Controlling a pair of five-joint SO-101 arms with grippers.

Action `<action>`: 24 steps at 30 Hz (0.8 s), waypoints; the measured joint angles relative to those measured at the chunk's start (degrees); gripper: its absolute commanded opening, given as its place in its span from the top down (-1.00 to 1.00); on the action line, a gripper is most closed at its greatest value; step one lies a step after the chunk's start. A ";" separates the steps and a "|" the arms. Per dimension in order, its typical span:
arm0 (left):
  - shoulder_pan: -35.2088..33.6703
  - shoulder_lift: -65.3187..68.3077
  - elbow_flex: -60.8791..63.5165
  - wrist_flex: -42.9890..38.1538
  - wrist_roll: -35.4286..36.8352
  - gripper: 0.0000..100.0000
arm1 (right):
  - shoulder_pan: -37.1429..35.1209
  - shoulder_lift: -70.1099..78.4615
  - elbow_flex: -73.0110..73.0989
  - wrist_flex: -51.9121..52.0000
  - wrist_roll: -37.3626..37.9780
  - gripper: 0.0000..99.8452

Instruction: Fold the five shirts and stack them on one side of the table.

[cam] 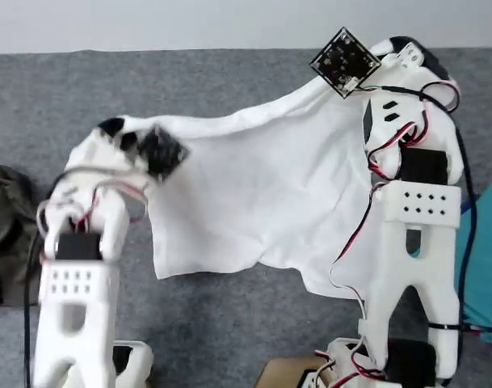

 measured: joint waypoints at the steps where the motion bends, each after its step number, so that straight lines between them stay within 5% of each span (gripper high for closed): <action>1: 0.18 3.60 -2.20 0.09 0.18 0.99 | 0.00 0.97 0.00 -0.62 0.00 0.98; 13: 0.35 38.86 -24.79 1.41 0.44 0.99 | 0.88 16.97 -3.87 -10.73 0.00 0.98; 24: 0.62 63.47 -55.82 21.98 0.44 0.99 | 4.48 34.55 -26.29 -6.86 0.00 0.98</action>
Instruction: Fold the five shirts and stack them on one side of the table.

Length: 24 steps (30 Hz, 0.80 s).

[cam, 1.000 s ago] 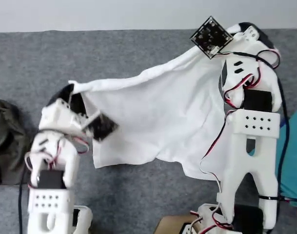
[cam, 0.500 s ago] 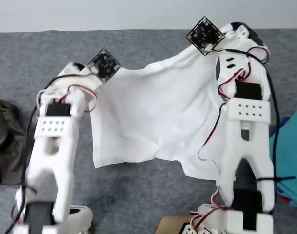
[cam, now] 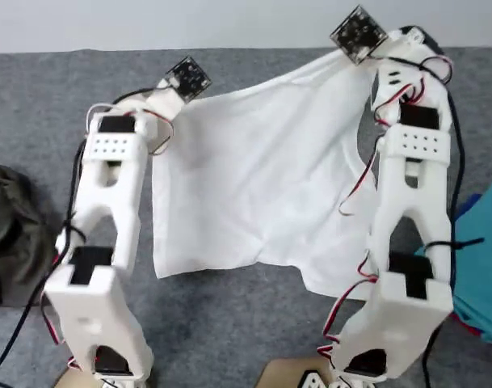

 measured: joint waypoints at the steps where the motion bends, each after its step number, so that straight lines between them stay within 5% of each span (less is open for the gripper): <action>1: -0.09 1.85 -2.90 1.76 0.00 0.99 | 0.26 0.97 -1.76 0.62 0.00 0.98; 18: -0.53 25.32 -42.20 30.95 0.00 0.99 | -0.62 4.48 -6.86 13.01 -0.09 0.97; 24: -0.53 29.27 -47.56 38.59 0.00 0.99 | -3.43 4.48 -6.86 24.09 -8.35 0.97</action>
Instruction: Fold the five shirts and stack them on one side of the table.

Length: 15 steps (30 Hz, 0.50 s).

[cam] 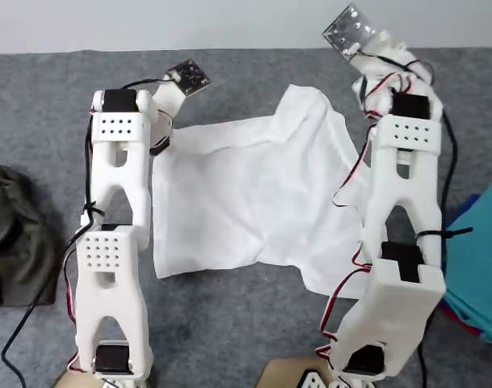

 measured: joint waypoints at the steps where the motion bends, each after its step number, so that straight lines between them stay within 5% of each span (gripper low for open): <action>1: 0.00 0.53 -0.53 0.79 0.00 0.99 | -0.62 0.26 0.00 2.11 -1.58 0.97; 8: 0.00 2.20 -2.02 3.16 1.05 0.99 | -6.15 6.15 -0.09 13.01 -12.40 0.97; 15: 0.00 2.73 -2.02 3.16 1.93 0.99 | -8.70 13.98 -4.92 13.45 -24.35 0.67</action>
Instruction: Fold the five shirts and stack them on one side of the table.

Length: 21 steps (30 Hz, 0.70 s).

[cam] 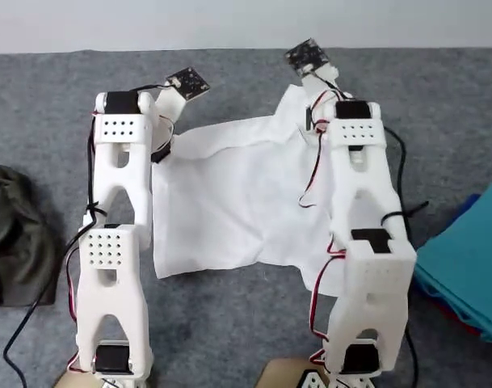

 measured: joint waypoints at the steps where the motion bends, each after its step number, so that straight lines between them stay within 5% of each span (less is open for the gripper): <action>1: 0.00 0.26 0.00 0.00 0.00 0.99 | 0.00 1.32 -1.76 0.00 -2.37 0.64; 6: 0.00 0.97 0.00 0.00 0.00 0.99 | -1.05 7.91 -11.34 0.97 -11.34 0.64; 13: 0.00 0.97 0.00 0.00 0.62 0.99 | -5.98 14.68 -20.40 5.10 -14.15 0.64; 21: 0.00 0.97 0.00 0.00 2.29 0.99 | -6.07 17.23 -20.75 8.44 4.84 0.64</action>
